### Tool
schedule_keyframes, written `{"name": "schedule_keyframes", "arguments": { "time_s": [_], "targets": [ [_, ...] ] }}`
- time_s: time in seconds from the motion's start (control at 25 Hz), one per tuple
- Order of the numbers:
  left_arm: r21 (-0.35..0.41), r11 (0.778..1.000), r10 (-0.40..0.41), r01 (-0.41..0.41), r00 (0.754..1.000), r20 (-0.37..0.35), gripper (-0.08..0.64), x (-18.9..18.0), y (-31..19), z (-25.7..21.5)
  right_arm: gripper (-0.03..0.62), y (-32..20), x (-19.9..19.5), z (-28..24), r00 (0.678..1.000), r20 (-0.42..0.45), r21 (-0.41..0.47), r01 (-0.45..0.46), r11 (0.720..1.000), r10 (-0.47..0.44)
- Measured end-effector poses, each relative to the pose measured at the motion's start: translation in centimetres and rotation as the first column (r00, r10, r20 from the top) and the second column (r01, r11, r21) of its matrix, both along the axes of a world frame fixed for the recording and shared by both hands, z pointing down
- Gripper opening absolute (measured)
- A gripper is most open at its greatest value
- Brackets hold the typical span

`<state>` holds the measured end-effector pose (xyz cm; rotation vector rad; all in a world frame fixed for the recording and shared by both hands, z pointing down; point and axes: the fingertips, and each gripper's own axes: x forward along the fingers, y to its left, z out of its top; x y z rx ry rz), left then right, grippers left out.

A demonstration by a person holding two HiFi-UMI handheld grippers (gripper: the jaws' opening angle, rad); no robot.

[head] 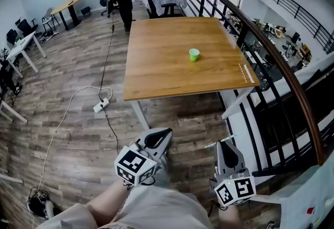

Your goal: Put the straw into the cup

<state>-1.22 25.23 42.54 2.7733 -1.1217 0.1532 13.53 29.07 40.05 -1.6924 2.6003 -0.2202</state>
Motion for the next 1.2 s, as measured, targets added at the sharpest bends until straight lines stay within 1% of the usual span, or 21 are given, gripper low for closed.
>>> {"name": "schedule_keyframes", "arguments": {
  "time_s": [0.2,0.44,0.56,0.64,0.76,1.0,1.2],
  "targets": [
    [-0.014,1.0,0.003,-0.003,1.0,-0.003,0.014,-1.2,-7.0,-0.8,0.035,-7.4,-1.4,-0.7,1.0,-0.015,-0.031,0.002,1.0,-0.002],
    [-0.032,0.999,0.026,-0.026,1.0,-0.005,0.014,-1.9,-15.2,-0.7,0.035,-15.8,-2.2,-1.1,1.0,-0.024,-0.044,-0.019,0.999,0.018],
    [-0.04,0.998,0.04,-0.041,0.999,-0.005,0.014,-1.9,-19.4,-1.1,0.035,-20.1,-2.9,-1.8,0.995,-0.095,-0.028,-0.026,0.999,0.023],
    [-0.043,0.998,0.052,-0.052,0.999,0.002,0.014,-1.9,-22.2,-1.4,0.035,-23.0,-3.3,-2.4,0.992,-0.122,-0.023,-0.029,0.999,0.026],
    [-0.053,0.996,0.071,-0.07,0.997,0.011,0.014,-2.1,-26.2,-1.7,0.035,-27.1,-3.9,-2.6,0.991,-0.129,-0.034,-0.042,0.999,0.037],
    [-0.056,0.994,0.097,-0.097,0.995,0.009,0.014,-3.3,-33.9,-2.2,0.035,-34.5,-4.9,-2.4,0.992,-0.112,-0.067,-0.069,0.995,0.061],
    [-0.053,0.992,0.119,-0.118,0.993,0.009,0.014,-4.3,-38.6,-2.6,0.035,-39.2,-5.6,-2.6,0.99,-0.109,-0.081,-0.098,0.992,0.089]
  ]
}}
